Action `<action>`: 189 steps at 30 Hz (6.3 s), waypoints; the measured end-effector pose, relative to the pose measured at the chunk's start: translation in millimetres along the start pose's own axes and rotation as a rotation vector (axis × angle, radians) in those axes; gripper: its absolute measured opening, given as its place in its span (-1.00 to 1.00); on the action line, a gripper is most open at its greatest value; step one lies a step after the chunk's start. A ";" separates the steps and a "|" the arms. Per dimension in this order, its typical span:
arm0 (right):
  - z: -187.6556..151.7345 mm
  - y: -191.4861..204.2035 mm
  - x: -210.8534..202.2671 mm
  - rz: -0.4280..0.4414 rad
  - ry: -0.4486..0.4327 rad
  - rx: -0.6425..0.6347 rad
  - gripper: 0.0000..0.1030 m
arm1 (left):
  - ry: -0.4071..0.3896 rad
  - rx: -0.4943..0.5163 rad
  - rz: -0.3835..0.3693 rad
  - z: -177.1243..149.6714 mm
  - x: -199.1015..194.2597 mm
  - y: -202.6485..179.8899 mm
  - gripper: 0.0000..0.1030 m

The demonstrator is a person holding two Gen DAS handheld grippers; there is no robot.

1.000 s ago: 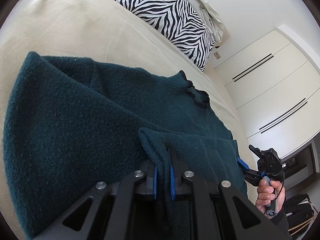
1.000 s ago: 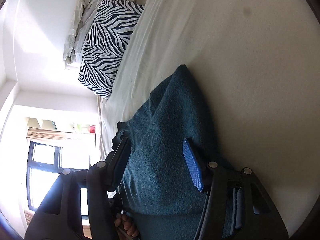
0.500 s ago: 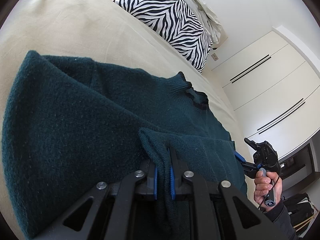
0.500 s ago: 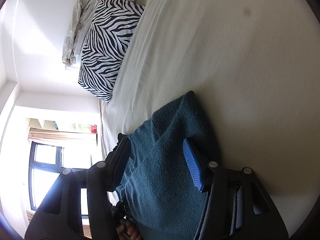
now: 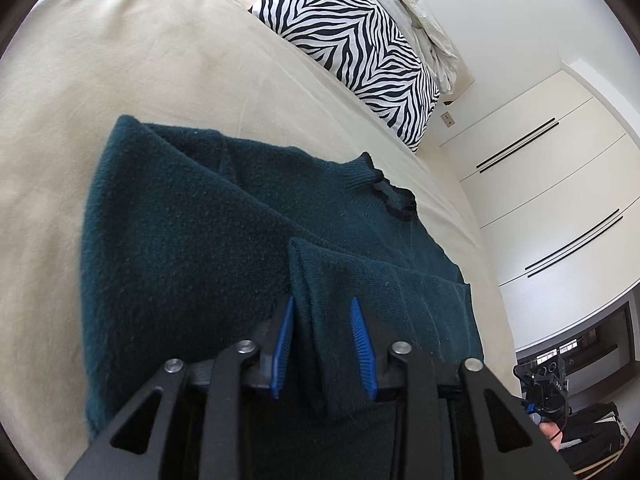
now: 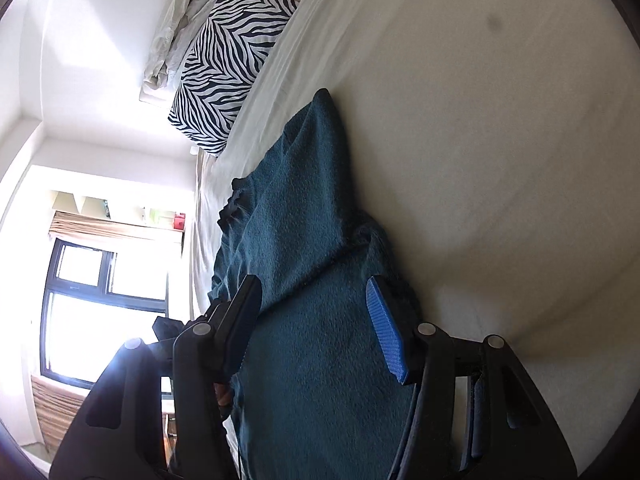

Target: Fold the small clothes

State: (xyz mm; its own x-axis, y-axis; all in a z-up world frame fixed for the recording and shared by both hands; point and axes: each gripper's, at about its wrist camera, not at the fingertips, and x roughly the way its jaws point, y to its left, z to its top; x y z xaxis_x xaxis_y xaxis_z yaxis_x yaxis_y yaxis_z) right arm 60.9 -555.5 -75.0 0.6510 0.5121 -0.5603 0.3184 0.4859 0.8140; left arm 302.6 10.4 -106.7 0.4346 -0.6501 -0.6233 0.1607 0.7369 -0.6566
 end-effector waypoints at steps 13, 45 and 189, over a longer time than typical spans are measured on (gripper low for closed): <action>-155.4 1.5 -135.3 -0.200 -0.075 -0.276 0.17 | 0.003 -0.013 0.122 -162.1 -171.7 11.9 0.36; -211.7 -37.5 -153.3 -0.306 0.025 -0.196 0.16 | 0.208 -0.175 0.068 -274.8 -197.8 30.0 -0.70; 34.5 42.9 23.7 -0.297 -0.095 -0.303 0.04 | -0.115 -0.013 0.138 -50.3 -91.4 29.5 -0.01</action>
State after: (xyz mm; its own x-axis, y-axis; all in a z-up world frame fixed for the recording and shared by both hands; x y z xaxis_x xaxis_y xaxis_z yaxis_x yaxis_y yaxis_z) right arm 113.7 -546.9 -48.1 0.6269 0.2578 -0.7352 0.2938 0.7957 0.5296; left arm 223.0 82.3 -90.5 0.5504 -0.5169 -0.6557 0.0815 0.8148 -0.5740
